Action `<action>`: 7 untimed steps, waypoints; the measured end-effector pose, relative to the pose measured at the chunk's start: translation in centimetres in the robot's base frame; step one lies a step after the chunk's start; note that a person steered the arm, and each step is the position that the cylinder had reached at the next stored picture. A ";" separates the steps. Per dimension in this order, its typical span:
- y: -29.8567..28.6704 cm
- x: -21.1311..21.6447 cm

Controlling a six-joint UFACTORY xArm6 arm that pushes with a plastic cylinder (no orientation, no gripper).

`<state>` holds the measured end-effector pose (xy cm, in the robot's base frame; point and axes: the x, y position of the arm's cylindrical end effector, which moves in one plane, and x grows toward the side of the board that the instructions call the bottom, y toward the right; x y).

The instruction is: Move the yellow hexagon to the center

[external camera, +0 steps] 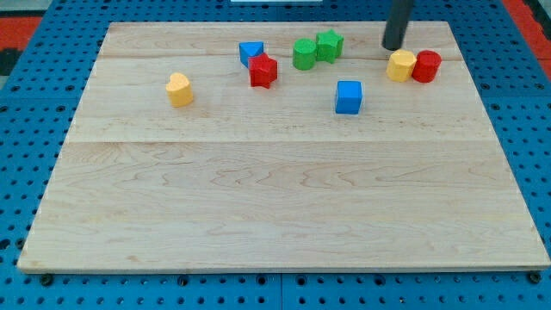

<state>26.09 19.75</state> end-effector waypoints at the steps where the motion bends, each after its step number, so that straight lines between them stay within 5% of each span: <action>1: -0.7 6.1; 2: -4.7 11.5; 4: 1.4 15.2; 5: -0.3 18.7; 7: -15.0 14.8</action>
<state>40.91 4.70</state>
